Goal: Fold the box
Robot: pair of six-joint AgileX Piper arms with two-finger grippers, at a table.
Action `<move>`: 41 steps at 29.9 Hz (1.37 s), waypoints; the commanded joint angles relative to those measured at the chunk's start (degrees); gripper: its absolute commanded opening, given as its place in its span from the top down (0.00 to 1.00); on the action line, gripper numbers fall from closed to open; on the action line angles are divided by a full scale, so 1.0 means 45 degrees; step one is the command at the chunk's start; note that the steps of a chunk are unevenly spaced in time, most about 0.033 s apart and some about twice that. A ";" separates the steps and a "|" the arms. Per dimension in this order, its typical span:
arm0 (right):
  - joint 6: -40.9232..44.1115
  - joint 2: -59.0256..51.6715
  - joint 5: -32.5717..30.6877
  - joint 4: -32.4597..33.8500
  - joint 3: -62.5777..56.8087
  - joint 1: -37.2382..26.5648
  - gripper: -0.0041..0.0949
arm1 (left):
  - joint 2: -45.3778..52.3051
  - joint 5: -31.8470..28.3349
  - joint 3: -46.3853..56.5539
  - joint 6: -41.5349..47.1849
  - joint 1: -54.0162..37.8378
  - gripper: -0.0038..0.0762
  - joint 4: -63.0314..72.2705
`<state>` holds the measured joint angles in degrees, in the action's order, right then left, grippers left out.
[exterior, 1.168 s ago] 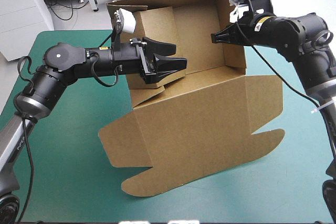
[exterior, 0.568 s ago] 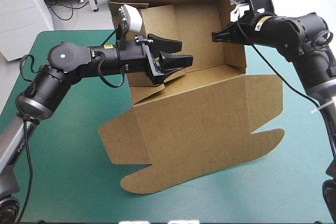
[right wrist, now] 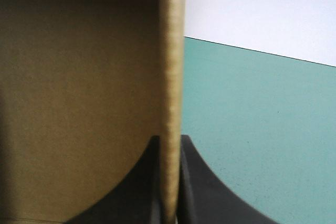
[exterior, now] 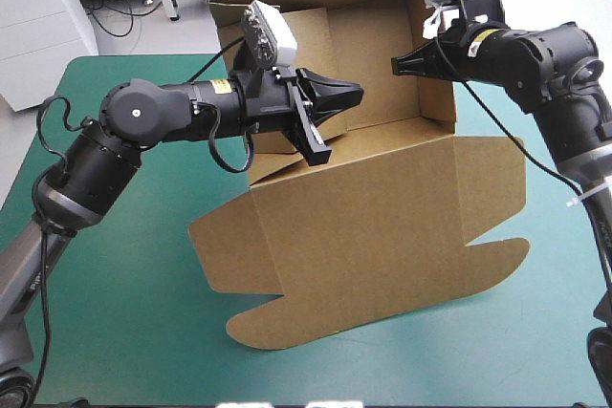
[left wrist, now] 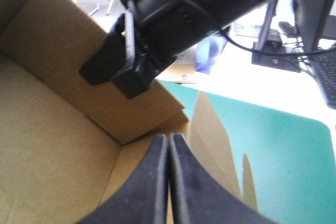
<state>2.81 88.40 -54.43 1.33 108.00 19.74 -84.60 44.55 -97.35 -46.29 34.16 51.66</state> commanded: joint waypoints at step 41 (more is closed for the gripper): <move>0.1927 -0.0495 0.1252 0.0346 0.0344 -0.0044 0.98 | -0.1833 0.6123 -0.4795 1.3983 0.4209 0.97 -2.3353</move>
<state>11.32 88.51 -53.63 2.90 108.00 19.74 -97.14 70.06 -117.23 16.48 55.30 -50.34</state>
